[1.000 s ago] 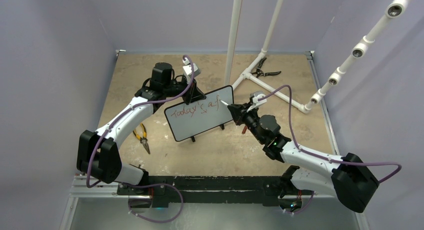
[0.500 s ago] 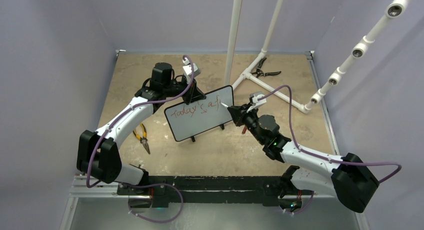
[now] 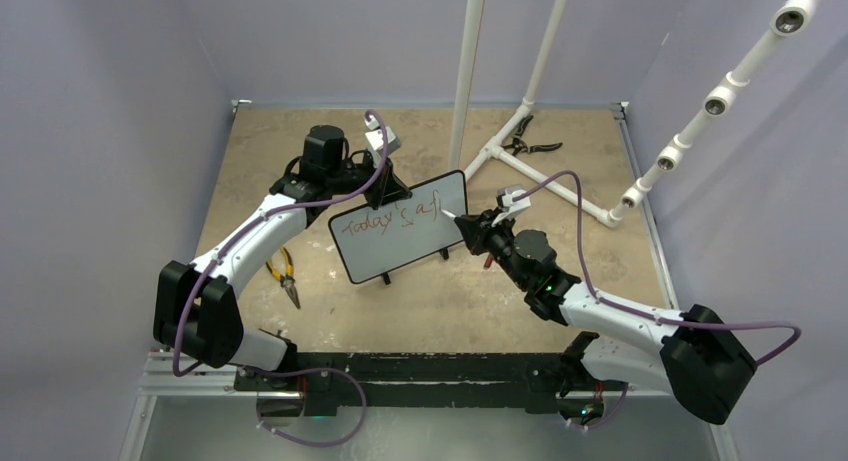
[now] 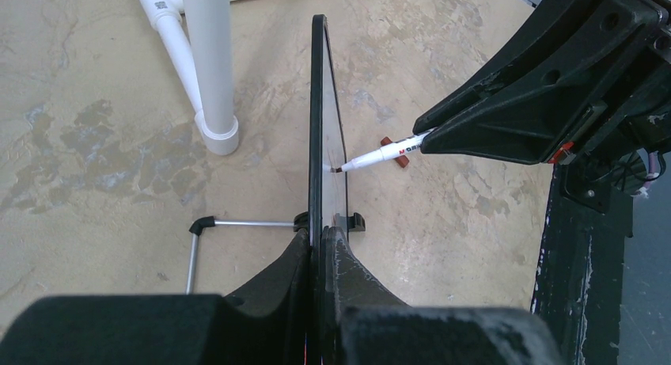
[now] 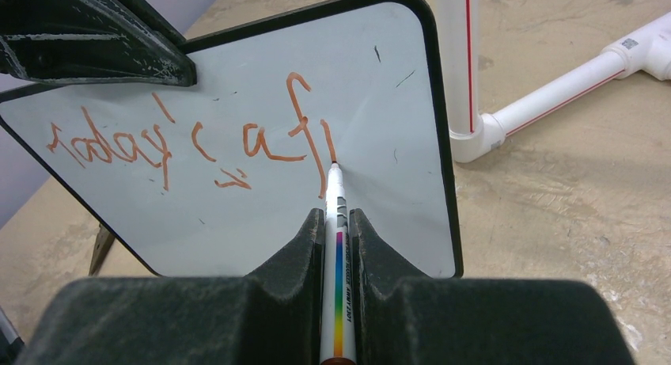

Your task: Write a sentence on the whiteboard

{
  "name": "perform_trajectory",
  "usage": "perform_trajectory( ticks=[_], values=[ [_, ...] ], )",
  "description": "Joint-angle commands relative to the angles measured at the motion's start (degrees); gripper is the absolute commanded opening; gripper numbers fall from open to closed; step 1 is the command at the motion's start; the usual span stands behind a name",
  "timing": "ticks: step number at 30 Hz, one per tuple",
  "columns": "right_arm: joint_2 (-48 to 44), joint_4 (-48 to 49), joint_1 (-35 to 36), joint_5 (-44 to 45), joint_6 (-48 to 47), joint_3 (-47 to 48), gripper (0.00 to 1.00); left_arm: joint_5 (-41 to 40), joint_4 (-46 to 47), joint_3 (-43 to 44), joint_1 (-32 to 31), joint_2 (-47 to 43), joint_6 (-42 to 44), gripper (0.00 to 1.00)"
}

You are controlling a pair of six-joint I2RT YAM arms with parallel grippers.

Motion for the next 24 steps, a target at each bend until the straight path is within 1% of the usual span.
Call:
perform_trajectory(
  ticks=[1, 19, 24],
  values=[
    [-0.44, 1.00, -0.17, 2.23, 0.10, 1.20, 0.00, 2.31, -0.61, -0.78, -0.51, -1.25, 1.02, 0.00],
    [-2.38, 3.47, -0.17, 4.09, 0.11, 1.61, 0.00, 2.40, -0.52, -0.84, -0.50, -1.21, 0.98, 0.00],
    [-1.68, 3.61, -0.17, 3.92, 0.32, 1.78, 0.00, 2.40, -0.52, -0.77, -0.50, -1.21, 0.98, 0.00]
  ],
)
